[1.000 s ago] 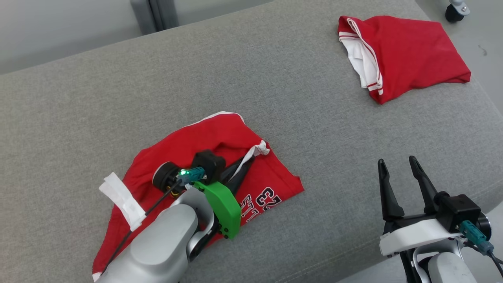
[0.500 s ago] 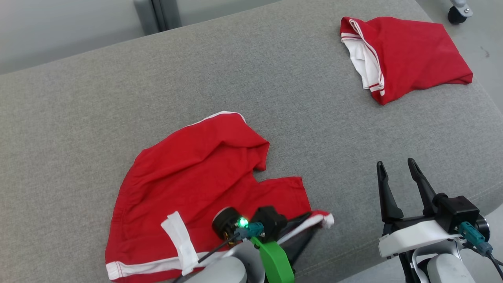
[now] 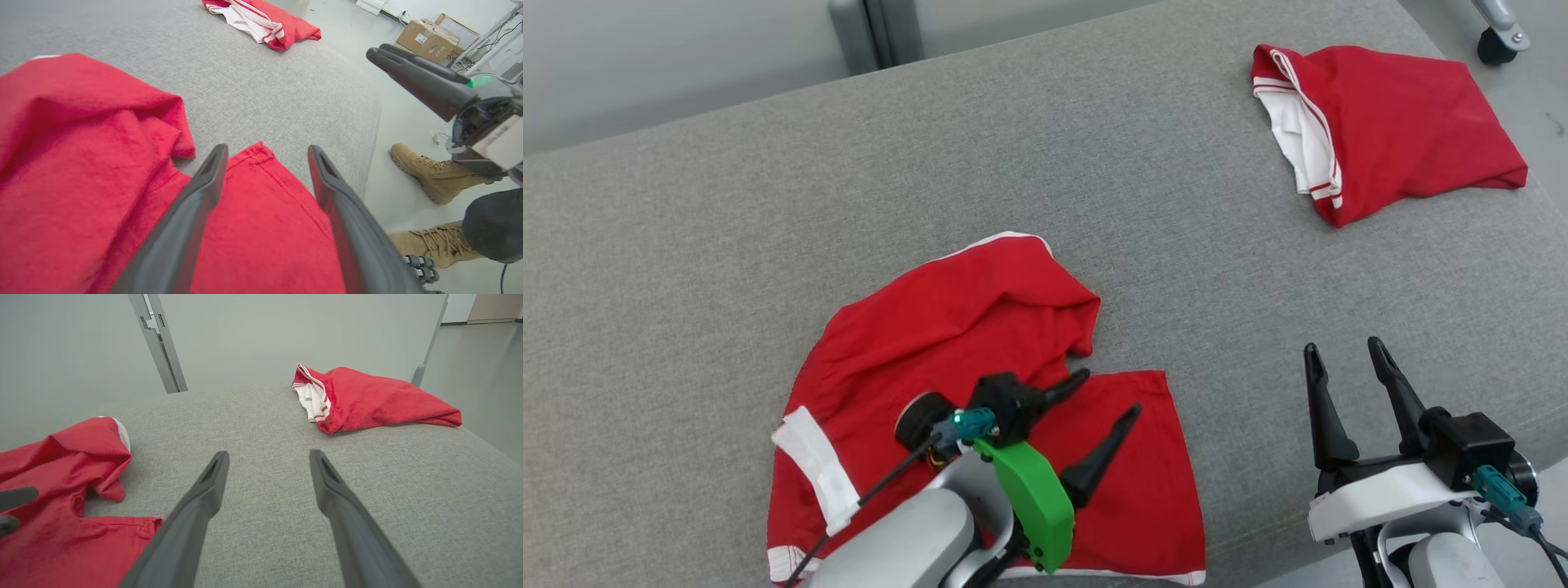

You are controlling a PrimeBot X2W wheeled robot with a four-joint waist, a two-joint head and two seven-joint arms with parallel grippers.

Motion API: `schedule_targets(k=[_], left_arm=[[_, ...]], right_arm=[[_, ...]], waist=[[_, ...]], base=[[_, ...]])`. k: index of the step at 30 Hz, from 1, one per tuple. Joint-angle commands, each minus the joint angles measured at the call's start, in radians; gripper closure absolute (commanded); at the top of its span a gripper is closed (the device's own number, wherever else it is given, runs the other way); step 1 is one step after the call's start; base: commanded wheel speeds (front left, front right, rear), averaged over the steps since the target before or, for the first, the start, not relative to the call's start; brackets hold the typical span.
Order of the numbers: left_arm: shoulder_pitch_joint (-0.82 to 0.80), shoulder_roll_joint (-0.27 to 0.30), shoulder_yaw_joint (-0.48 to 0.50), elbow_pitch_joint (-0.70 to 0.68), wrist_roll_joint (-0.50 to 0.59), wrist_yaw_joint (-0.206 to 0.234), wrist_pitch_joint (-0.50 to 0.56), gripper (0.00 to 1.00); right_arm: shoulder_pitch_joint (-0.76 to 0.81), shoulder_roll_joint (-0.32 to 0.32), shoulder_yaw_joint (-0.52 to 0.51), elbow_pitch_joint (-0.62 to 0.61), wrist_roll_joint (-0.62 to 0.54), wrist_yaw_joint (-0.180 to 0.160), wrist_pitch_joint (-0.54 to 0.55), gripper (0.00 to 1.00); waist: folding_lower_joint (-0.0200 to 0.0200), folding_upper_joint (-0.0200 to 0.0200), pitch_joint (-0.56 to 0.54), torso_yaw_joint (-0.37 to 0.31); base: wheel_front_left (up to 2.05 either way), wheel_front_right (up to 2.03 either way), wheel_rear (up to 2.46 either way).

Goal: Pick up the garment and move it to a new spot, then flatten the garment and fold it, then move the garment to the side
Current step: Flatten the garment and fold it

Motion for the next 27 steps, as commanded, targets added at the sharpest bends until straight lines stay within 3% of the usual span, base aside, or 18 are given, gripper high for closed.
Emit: schedule_targets(k=[1,10,15,16,17,18,24,27], left_arm=[[-0.032,0.002,-0.002,0.011,0.018,0.003,0.006,0.0],[-0.197,0.004,-0.131,0.173,0.134,-0.057,0.082,0.0],[-0.24,0.004,-0.194,0.261,0.169,-0.069,0.097,0.0],[-0.249,0.004,-0.201,0.281,0.177,-0.07,0.098,0.65],[-0.259,0.002,-0.206,0.296,0.185,-0.071,0.097,0.96],[-0.262,-0.001,-0.212,0.318,0.185,-0.071,0.1,1.0],[-0.26,-0.01,-0.224,0.401,0.167,-0.074,0.107,1.0],[-0.298,-0.014,-0.161,0.426,0.152,-0.022,0.025,1.0]], right_arm=[[-0.01,-0.002,0.004,0.001,-0.003,-0.002,0.0,0.0],[-0.041,-0.002,0.039,0.002,-0.004,-0.002,0.0,0.0],[-0.033,-0.002,0.036,0.005,0.004,-0.002,0.0,0.0],[-0.03,-0.002,0.037,0.006,0.003,-0.002,0.0,0.0],[-0.029,-0.001,0.039,0.007,0.004,-0.002,0.0,0.0],[-0.03,-0.001,0.041,0.007,0.006,-0.002,0.0,0.0],[-0.038,-0.001,0.045,0.01,0.016,-0.002,0.0,0.0],[-0.044,-0.002,0.042,0.005,0.017,-0.002,0.0,0.0]], waist=[[0.0,0.0,0.003,0.004],[0.0,0.0,0.047,-0.033],[0.0,0.0,0.064,-0.055],[0.0,0.0,0.068,-0.059],[0.0,0.0,0.07,-0.062],[0.0,0.0,0.071,-0.064],[0.0,0.0,0.079,-0.075],[0.0,0.0,0.084,-0.074]], base=[[0.0,0.0,0.0],[0.0,0.0,0.0],[0.0,0.0,0.0],[0.0,0.0,0.0],[0.0,0.0,0.0],[0.0,0.0,0.0],[0.0,0.0,0.0],[0.0,0.0,0.0]])
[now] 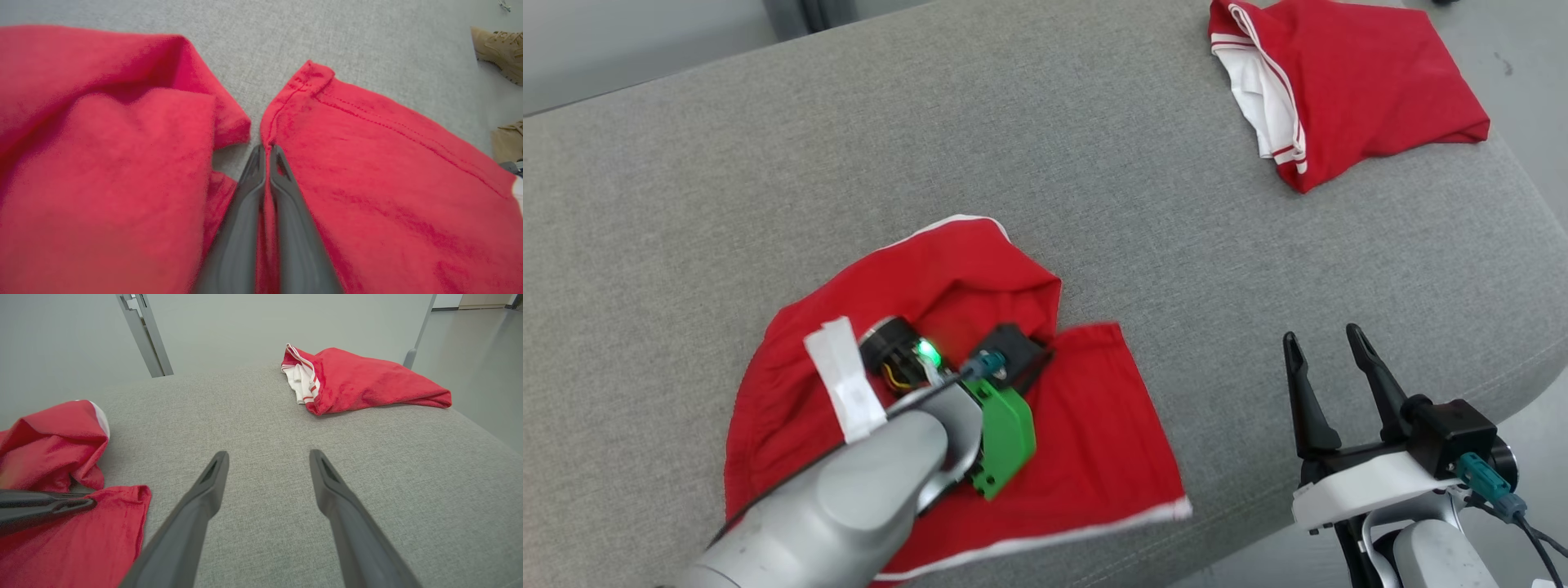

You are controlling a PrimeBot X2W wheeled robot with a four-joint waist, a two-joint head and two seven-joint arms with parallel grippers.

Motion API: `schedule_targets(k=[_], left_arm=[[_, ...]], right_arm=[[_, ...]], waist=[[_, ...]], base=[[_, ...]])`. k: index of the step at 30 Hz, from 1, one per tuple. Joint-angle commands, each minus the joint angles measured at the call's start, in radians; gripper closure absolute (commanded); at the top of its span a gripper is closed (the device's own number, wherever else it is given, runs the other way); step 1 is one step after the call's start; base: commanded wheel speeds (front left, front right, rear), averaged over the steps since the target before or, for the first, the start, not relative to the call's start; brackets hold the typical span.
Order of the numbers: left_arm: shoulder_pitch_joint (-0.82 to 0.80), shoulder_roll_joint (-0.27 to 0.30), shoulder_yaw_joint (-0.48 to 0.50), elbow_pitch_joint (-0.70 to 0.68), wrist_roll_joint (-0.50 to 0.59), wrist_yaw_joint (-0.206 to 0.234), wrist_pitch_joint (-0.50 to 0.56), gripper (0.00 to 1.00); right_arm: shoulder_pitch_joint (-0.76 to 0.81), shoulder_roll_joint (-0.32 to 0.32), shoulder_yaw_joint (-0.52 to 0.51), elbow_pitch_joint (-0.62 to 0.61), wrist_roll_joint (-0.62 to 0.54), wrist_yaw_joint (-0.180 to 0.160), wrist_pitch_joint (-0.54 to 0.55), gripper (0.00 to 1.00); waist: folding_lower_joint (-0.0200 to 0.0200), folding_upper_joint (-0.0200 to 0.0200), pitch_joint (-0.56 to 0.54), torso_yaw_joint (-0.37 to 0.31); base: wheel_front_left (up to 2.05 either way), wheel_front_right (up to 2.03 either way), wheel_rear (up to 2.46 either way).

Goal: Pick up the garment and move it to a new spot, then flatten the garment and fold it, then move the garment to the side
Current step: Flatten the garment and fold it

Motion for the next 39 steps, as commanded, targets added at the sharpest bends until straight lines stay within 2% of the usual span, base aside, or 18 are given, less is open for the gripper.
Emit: schedule_targets(k=[1,4,7,9,10,11,15,18,25,33,39], left_arm=[[-0.04,0.011,0.038,0.027,-0.014,0.038,-0.036,1.0],[-0.068,-0.001,0.086,0.065,-0.017,0.091,-0.112,1.0],[-0.093,-0.009,0.117,0.113,-0.033,0.109,-0.152,1.0],[-0.103,-0.018,0.134,0.139,-0.046,0.104,-0.175,1.0],[-0.106,-0.024,0.146,0.149,-0.053,0.102,-0.189,0.62],[-0.105,-0.029,0.157,0.156,-0.059,0.099,-0.197,0.01],[-0.085,-0.052,0.226,0.14,-0.103,0.087,-0.218,0.0],[-0.019,-0.044,0.372,-0.039,-0.088,0.12,-0.221,0.0],[0.243,0.006,0.552,-0.351,0.021,0.143,-0.22,0.0],[0.591,0.025,0.766,-0.543,0.093,0.185,-0.22,0.0],[0.796,0.004,0.892,-0.577,0.158,0.139,-0.22,0.0]], right_arm=[[-0.014,-0.002,-0.002,-0.004,0.006,-0.002,0.0,0.0],[-0.016,-0.002,0.001,-0.007,0.005,-0.002,0.0,0.0],[-0.022,-0.002,0.004,-0.005,-0.001,-0.002,0.0,0.0],[-0.025,-0.002,0.003,-0.003,-0.006,-0.002,0.0,0.0],[-0.025,-0.002,0.003,-0.001,-0.008,-0.002,0.0,0.0],[-0.025,-0.002,0.003,0.0,-0.009,-0.002,0.0,0.0],[-0.007,-0.002,-0.014,0.004,-0.013,-0.002,0.0,0.0],[0.013,-0.002,-0.067,-0.014,-0.02,-0.002,0.0,0.0],[0.027,-0.002,-0.104,-0.049,-0.064,-0.002,0.0,0.0],[0.053,-0.002,-0.137,-0.078,-0.105,-0.002,0.0,0.0],[0.092,-0.002,-0.17,-0.059,-0.117,-0.002,0.0,0.0]], waist=[[0.0,0.0,0.005,0.001],[0.0,0.0,0.014,0.001],[0.0,0.0,0.019,-0.002],[0.0,0.0,0.021,-0.004],[0.0,0.0,0.021,-0.005],[0.0,0.0,0.02,-0.005],[0.0,0.0,0.0,0.005],[0.0,0.0,-0.043,0.036],[0.0,0.0,-0.136,0.114],[0.0,0.0,-0.222,0.237],[0.0,0.0,-0.273,0.326]], base=[[0.0,0.0,0.0],[0.0,0.0,0.0],[0.0,0.0,0.0],[0.0,0.0,0.0],[0.0,0.0,0.0],[0.0,0.0,0.0],[0.0,0.0,0.0],[0.0,0.0,0.0],[0.0,0.0,0.0],[0.0,0.0,0.0],[0.0,0.0,0.0]])
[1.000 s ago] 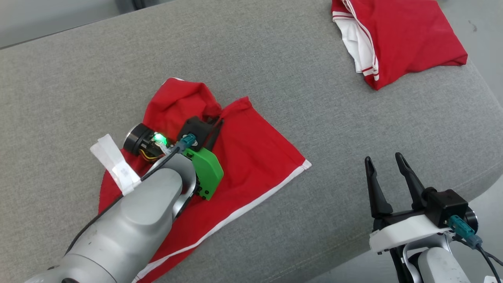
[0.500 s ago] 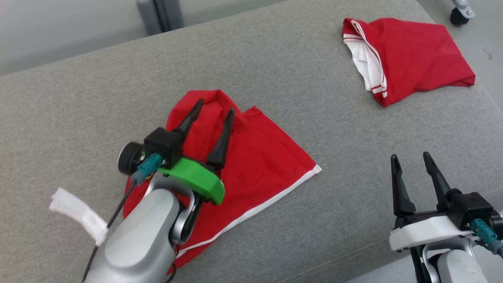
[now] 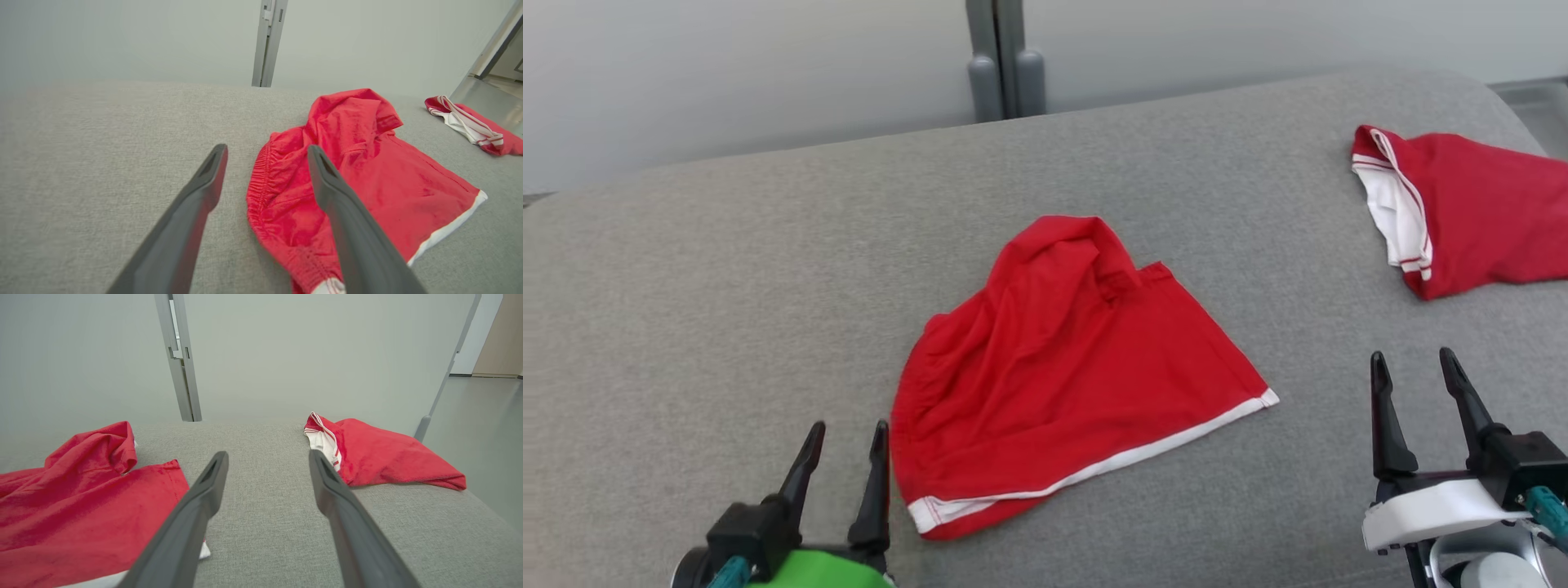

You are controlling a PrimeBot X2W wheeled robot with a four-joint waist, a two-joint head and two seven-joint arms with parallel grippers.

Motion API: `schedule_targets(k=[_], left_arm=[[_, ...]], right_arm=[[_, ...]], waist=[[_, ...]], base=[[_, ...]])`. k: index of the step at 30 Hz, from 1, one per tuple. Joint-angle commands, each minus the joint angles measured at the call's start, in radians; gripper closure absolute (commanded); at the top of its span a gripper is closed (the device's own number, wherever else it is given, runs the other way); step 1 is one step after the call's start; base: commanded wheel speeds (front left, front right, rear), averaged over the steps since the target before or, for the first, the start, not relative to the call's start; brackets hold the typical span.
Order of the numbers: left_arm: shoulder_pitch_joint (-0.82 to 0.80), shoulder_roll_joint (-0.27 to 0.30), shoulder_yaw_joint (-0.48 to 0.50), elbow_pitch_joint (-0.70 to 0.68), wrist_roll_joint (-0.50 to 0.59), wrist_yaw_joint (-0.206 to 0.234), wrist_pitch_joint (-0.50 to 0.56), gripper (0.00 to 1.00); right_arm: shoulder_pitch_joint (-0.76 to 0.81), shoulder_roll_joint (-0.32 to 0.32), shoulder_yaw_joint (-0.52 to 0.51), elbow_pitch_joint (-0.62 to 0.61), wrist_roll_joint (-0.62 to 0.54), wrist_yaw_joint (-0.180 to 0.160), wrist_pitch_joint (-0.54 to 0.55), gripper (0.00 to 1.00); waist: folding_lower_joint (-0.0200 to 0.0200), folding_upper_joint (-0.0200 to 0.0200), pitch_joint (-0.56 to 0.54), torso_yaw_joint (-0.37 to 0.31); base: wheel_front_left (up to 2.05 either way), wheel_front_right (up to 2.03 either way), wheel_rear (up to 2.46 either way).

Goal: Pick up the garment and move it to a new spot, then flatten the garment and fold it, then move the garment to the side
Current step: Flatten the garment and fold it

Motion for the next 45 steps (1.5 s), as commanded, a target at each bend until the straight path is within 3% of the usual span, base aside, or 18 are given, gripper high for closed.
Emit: schedule_targets(k=[1,10,21,37,41,45], left_arm=[[0.045,-0.007,0.031,-0.007,0.017,-0.019,0.0,0.0],[0.192,-0.087,0.202,-0.006,0.13,-0.142,0.0,0.0],[0.214,-0.134,0.282,0.009,0.183,-0.173,0.0,0.0],[0.182,-0.133,0.214,-0.006,0.167,-0.174,0.0,0.0],[0.16,-0.104,0.132,0.021,0.14,-0.174,0.058,0.0],[0.127,-0.084,0.065,-0.022,0.064,-0.174,0.162,0.0]], right_arm=[[0.019,-0.002,-0.004,0.007,-0.01,-0.002,0.0,0.0],[0.06,-0.002,0.006,0.061,-0.003,-0.002,0.0,0.0],[0.076,-0.003,0.052,0.093,0.009,-0.002,0.0,0.0],[0.009,-0.002,0.066,0.085,0.017,-0.002,0.0,0.0],[-0.043,-0.008,0.085,0.195,-0.032,-0.002,0.018,0.0],[-0.132,-0.045,0.118,0.324,-0.064,-0.002,0.157,0.0]], waist=[[0.0,0.0,-0.076,0.097],[0.0,0.0,-0.102,0.158],[0.0,0.0,-0.105,0.152],[0.0,0.0,-0.093,0.137],[0.0,0.0,-0.08,0.132],[0.0,0.0,-0.047,0.13]], base=[[0.0,0.0,0.0],[0.0,0.0,0.0],[0.0,0.0,0.0],[0.0,0.0,0.0],[0.0,0.0,0.0],[0.0,0.0,0.0]])
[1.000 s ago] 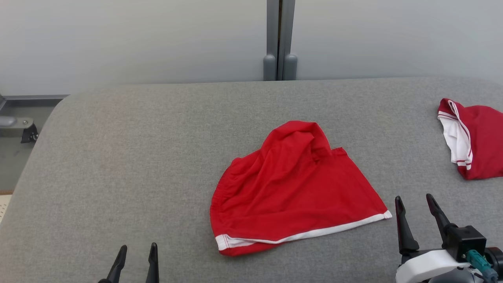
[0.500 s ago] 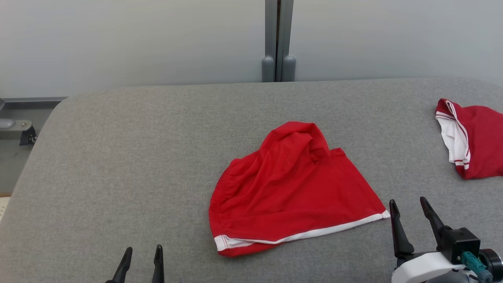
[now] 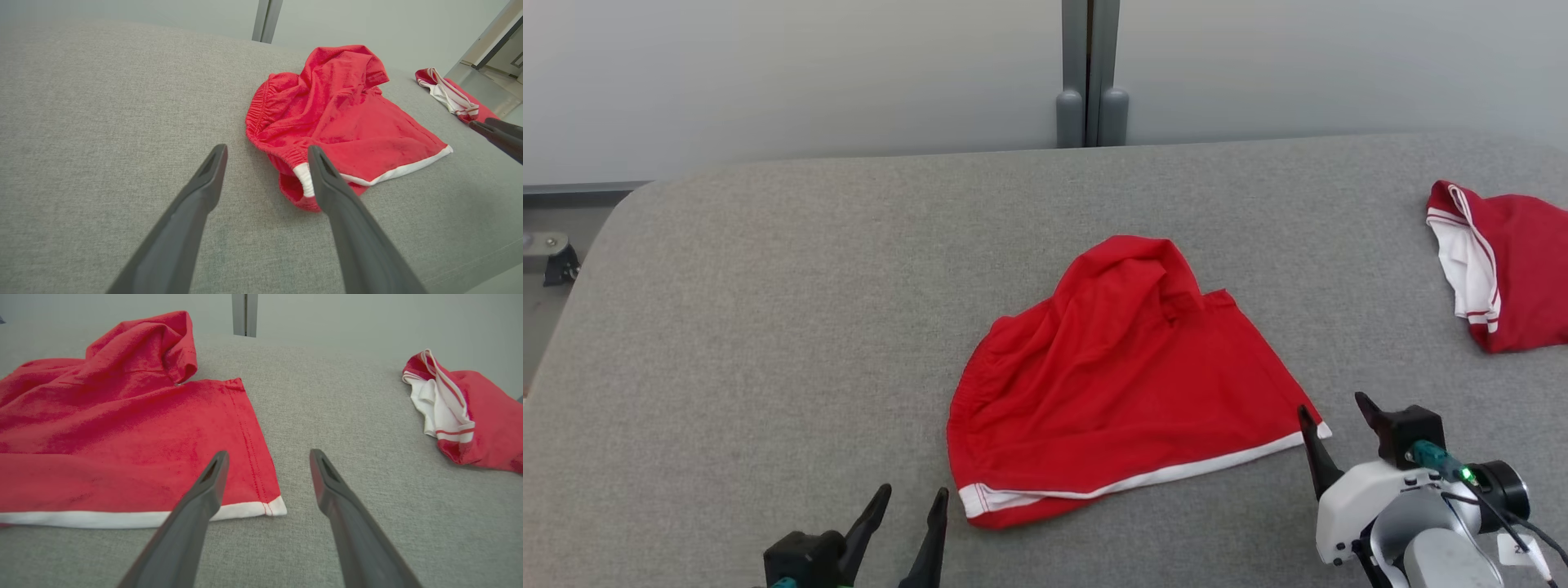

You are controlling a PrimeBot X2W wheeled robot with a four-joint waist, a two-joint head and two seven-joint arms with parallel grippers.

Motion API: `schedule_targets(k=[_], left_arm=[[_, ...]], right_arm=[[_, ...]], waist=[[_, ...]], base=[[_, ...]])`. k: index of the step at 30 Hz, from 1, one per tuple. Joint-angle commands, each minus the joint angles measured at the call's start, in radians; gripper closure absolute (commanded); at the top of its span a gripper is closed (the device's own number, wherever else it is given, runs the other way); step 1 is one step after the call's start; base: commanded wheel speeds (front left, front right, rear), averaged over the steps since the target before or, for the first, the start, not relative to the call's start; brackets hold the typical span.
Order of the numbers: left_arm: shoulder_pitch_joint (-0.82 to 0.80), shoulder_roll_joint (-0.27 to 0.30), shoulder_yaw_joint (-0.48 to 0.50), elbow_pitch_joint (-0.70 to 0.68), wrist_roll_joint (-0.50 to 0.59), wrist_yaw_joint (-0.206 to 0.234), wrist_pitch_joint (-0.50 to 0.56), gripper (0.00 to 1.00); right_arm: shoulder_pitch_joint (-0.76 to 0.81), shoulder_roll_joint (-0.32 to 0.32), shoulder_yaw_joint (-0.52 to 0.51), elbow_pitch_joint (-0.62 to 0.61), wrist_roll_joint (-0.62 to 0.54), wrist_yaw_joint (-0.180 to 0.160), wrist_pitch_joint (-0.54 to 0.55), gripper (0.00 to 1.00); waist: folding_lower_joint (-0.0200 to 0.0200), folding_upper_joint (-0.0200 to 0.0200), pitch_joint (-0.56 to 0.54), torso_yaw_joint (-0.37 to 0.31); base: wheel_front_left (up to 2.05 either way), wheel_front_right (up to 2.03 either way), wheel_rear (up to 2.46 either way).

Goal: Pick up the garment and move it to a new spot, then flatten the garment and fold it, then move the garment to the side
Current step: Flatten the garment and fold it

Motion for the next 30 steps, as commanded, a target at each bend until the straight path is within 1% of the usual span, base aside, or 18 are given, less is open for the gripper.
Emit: schedule_targets(k=[1,3,5,7,10,15,20,21,22,23,24,27,30], left_arm=[[-0.018,0.015,-0.013,-0.003,-0.025,-0.003,0.03,0.0],[-0.04,0.039,-0.041,0.006,-0.026,-0.003,0.073,0.0],[-0.054,0.03,-0.062,0.01,-0.067,-0.004,0.105,0.0],[-0.067,0.029,-0.073,0.007,-0.097,-0.004,0.121,0.0],[-0.081,0.04,-0.084,0.009,-0.111,-0.004,0.131,0.0],[-0.106,0.05,-0.117,0.015,-0.139,-0.004,0.151,0.0],[-0.122,0.06,-0.13,0.02,-0.152,-0.004,0.16,0.0],[-0.123,0.062,-0.134,0.025,-0.154,-0.004,0.166,0.05],[-0.126,0.062,-0.139,0.027,-0.157,-0.004,0.169,0.43],[-0.131,0.063,-0.146,0.028,-0.164,-0.004,0.17,0.82],[-0.133,0.065,-0.152,0.027,-0.168,-0.004,0.168,1.0],[-0.131,0.082,-0.172,0.034,-0.189,-0.004,0.184,1.0],[-0.126,0.086,-0.182,0.002,-0.239,-0.004,0.202,1.0]], right_arm=[[-0.037,-0.011,0.005,0.035,-0.013,-0.002,0.045,0.0],[-0.081,-0.012,0.0,0.088,-0.017,-0.002,0.1,0.0],[-0.116,-0.016,0.005,0.138,-0.027,-0.002,0.143,0.0],[-0.148,-0.014,0.006,0.175,-0.026,-0.002,0.162,0.0],[-0.181,-0.008,0.004,0.227,-0.031,-0.002,0.166,0.0],[-0.213,-0.001,0.007,0.3,-0.021,-0.002,0.14,0.0],[-0.23,0.007,0.012,0.352,-0.018,-0.002,0.112,0.0],[-0.234,0.01,0.018,0.365,-0.011,-0.001,0.11,0.0],[-0.237,0.012,0.021,0.374,-0.005,-0.001,0.11,0.11],[-0.241,0.015,0.031,0.388,0.009,-0.001,0.114,0.65],[-0.244,0.018,0.042,0.398,0.023,-0.001,0.113,1.0],[-0.257,0.024,0.066,0.429,0.089,-0.002,0.117,1.0],[-0.278,0.029,0.082,0.405,0.211,-0.002,0.093,1.0]], waist=[[0.0,0.0,0.028,-0.003],[0.0,0.0,0.046,-0.008],[0.0,0.0,0.061,-0.01],[0.0,0.0,0.079,-0.011],[0.0,0.0,0.098,-0.01],[0.0,0.0,0.116,-0.005],[0.0,0.0,0.127,-0.01],[0.0,0.0,0.128,-0.012],[0.0,0.0,0.13,-0.014],[0.0,0.0,0.131,-0.017],[0.0,0.0,0.13,-0.02],[0.0,0.0,0.125,-0.033],[0.0,0.0,0.117,-0.042]], base=[[0.0,0.0,0.0],[0.0,0.0,0.0],[0.0,0.0,0.0],[0.0,0.0,0.0],[0.0,0.0,0.0],[0.0,0.0,0.0],[0.0,0.0,0.0],[0.0,0.0,0.0],[0.0,0.0,0.0],[0.0,0.0,0.0],[0.0,0.0,0.0],[0.0,0.0,0.0],[0.0,0.0,0.0]])
